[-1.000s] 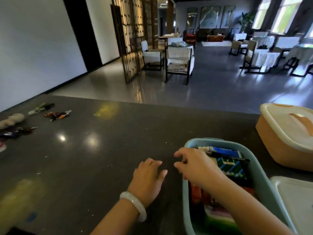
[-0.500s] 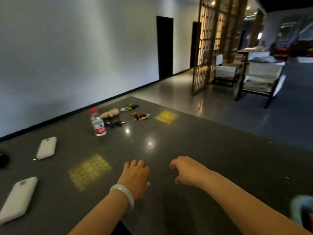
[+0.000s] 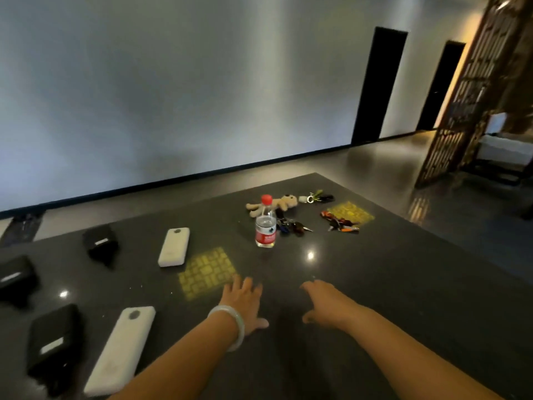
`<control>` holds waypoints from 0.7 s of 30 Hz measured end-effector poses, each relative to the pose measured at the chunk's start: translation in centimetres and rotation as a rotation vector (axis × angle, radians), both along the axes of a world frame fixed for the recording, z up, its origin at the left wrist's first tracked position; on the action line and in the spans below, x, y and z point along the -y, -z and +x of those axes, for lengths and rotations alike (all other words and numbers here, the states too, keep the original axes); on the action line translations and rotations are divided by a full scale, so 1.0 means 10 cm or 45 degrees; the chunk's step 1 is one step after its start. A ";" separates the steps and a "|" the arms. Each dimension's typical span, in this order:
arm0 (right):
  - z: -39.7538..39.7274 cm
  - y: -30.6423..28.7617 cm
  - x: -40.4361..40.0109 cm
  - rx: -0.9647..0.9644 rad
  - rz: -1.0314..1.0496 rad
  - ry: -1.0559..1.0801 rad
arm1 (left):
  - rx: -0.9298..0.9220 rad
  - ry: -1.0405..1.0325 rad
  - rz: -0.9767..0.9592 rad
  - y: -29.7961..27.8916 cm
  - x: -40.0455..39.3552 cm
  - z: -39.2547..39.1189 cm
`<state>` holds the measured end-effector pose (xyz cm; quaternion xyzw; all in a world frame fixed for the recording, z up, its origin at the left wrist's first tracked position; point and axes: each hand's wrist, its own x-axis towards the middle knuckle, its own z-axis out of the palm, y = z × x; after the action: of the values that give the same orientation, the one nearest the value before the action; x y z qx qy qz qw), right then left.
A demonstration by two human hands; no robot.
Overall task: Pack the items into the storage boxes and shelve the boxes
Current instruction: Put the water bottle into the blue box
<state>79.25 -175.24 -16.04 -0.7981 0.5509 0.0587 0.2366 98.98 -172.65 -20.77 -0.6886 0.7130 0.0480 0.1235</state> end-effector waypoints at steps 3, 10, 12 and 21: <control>0.33 0.17 0.36 0.094 -0.007 0.100 | -0.132 -0.121 0.166 0.22 0.26 0.23; 0.81 0.44 1.18 0.310 0.013 0.384 | -0.342 -0.172 0.301 0.63 0.50 0.45; 0.90 0.48 1.38 0.431 0.013 0.498 | -0.357 -0.180 0.323 0.66 0.52 0.46; 1.42 0.55 2.05 1.141 0.099 0.694 | -0.402 -0.204 0.428 0.64 0.56 0.46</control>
<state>93.50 -195.69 -21.56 -0.5632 0.5809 -0.3317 0.4852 103.54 -178.21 -27.16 -0.6965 0.6487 0.2826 0.1192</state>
